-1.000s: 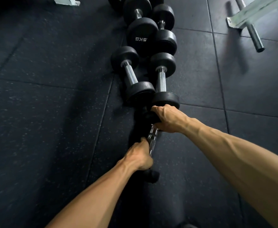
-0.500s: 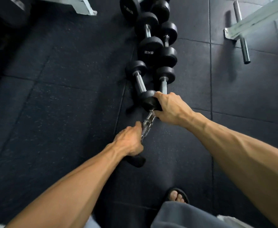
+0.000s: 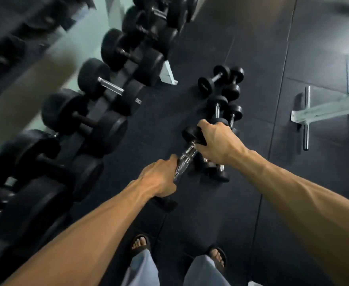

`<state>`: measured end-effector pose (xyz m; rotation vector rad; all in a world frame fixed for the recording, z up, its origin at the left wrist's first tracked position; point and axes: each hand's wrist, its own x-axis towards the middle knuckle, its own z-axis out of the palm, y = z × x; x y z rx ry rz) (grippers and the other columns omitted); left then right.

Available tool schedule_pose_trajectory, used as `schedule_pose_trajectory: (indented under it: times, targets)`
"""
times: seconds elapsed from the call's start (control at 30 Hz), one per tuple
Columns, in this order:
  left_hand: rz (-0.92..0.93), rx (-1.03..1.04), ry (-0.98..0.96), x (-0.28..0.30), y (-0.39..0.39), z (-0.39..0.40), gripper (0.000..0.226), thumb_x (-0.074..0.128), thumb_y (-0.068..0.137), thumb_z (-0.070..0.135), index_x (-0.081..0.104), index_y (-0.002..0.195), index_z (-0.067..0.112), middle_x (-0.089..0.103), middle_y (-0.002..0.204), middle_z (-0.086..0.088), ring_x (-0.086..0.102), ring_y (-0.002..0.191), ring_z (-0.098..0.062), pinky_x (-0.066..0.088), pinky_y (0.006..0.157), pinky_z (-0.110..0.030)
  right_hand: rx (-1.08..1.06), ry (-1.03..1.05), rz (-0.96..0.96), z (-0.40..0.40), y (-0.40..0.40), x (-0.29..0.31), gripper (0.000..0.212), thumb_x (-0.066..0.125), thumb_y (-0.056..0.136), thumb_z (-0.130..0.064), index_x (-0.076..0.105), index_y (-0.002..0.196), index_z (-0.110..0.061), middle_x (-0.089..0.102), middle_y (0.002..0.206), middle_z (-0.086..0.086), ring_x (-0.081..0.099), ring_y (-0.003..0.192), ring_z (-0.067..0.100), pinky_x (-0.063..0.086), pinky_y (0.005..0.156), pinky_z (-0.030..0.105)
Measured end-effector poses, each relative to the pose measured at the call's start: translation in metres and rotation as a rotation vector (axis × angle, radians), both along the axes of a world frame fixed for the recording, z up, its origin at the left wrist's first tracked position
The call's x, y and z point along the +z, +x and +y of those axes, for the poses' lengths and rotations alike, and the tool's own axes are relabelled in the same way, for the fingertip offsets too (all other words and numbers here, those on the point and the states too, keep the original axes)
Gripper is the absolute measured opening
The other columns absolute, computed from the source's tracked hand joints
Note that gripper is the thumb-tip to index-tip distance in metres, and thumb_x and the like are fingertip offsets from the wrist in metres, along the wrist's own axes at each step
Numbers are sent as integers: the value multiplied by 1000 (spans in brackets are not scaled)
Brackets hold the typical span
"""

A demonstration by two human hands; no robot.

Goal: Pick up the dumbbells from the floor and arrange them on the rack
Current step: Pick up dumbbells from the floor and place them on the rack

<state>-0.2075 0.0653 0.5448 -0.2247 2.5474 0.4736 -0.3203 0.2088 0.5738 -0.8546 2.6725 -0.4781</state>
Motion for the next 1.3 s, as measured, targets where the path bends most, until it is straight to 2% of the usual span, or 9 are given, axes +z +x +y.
schedule_pose_trajectory:
  times: [0.2,0.3,0.4,0.6,0.8,0.87,1.0,1.13,1.3]
  targets:
    - [126,28,-41,103,-6,-43,51,66,75,17,35,116,21,52,76,6,60,76,-23,53,70,-40,85,-37,97,-42,-10,112,33,62,86,-27,50,111,-7,59,90,13,62,81,37,50,65,39]
    - [184,17,-52,134,-4,-75,52,66,74,21,35,116,20,59,84,-1,62,83,-27,52,74,-41,98,-29,145,-71,-6,152,31,62,87,-26,49,107,-7,51,84,8,57,80,35,40,61,35]
    - [230,2,-37,157,5,-112,51,67,72,23,36,112,22,63,88,-3,63,86,-27,52,76,-40,116,-33,165,-106,5,182,30,63,86,-25,49,103,-6,47,80,5,59,81,36,46,64,38]
    - [311,-106,-128,197,27,-205,53,63,73,20,36,118,20,58,77,2,63,88,-28,42,65,-33,26,-44,195,-184,46,219,28,63,88,-26,44,96,-7,42,71,1,55,70,31,42,58,36]
    - [305,-174,-174,231,49,-274,59,63,73,22,33,124,23,63,93,-3,63,93,-28,51,70,-38,-33,-50,189,-246,79,247,32,65,89,-28,47,101,-5,55,85,10,61,80,36,51,65,42]
    - [314,-177,-189,237,57,-290,57,62,72,22,35,122,23,63,97,-1,63,93,-26,52,70,-38,-39,-67,194,-262,86,251,32,66,87,-26,47,102,-4,53,82,8,62,82,37,48,65,39]
    - [287,-169,-273,248,77,-317,57,60,75,17,35,127,23,56,87,2,62,90,-26,42,63,-33,-31,-119,174,-291,98,245,31,66,85,-26,41,94,-9,56,83,10,62,83,38,47,65,38]
    - [255,-190,-363,250,96,-354,55,59,75,15,35,124,25,60,90,-1,63,90,-28,43,63,-33,-28,-189,152,-329,115,228,30,66,85,-26,40,92,-10,52,76,3,60,76,31,44,60,35]
    - [253,-219,-419,249,118,-419,49,58,74,15,37,116,31,61,90,0,63,85,-26,46,63,-35,-48,-218,162,-388,142,213,31,64,86,-28,41,93,-9,57,80,7,61,77,31,43,63,35]
